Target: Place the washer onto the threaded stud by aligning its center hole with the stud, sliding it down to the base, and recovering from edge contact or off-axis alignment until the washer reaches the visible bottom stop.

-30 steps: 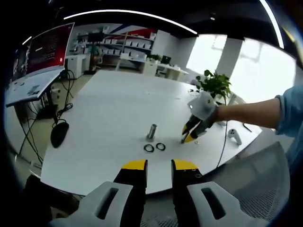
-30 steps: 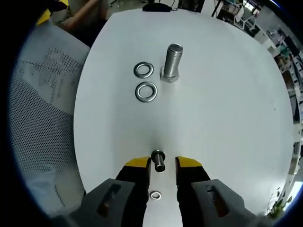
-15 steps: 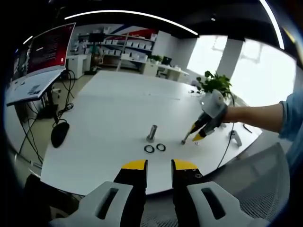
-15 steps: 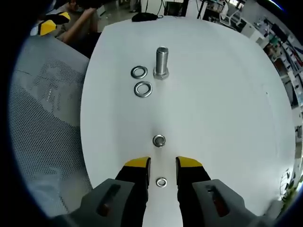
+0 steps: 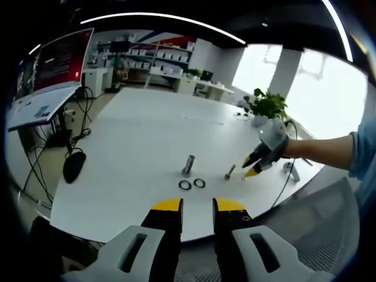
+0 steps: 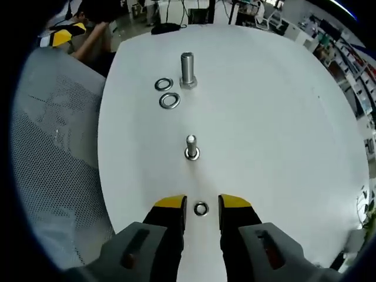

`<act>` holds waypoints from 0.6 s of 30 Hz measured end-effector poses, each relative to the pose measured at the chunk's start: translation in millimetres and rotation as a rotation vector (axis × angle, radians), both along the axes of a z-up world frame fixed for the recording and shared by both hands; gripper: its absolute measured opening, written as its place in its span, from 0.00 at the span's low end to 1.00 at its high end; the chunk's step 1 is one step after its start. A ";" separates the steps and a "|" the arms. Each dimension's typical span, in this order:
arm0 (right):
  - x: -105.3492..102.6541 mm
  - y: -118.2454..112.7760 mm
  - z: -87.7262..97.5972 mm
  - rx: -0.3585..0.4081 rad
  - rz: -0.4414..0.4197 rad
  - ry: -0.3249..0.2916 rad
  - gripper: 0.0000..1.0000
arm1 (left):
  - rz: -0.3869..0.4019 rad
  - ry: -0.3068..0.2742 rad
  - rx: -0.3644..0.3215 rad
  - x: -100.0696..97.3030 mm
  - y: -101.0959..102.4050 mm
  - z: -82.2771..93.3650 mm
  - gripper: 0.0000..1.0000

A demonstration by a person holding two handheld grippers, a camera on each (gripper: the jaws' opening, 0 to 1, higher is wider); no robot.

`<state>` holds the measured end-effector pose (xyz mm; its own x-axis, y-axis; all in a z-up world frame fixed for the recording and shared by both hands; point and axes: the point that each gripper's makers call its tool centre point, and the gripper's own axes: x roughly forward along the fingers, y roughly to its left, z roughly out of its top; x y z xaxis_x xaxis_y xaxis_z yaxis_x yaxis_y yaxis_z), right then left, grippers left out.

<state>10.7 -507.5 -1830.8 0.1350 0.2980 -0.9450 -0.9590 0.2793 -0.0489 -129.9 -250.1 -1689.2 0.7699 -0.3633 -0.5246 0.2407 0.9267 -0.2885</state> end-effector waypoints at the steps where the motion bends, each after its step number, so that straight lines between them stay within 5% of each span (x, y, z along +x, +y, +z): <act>1: 0.3 -1.8 -2.3 -0.005 -0.002 0.003 0.23 | -0.001 0.001 0.000 -0.1 -0.1 -0.1 0.18; 18: -4.9 -14.5 -25.6 -0.071 -0.009 0.069 0.23 | -0.016 0.013 0.007 -1.3 -1.6 -2.5 0.17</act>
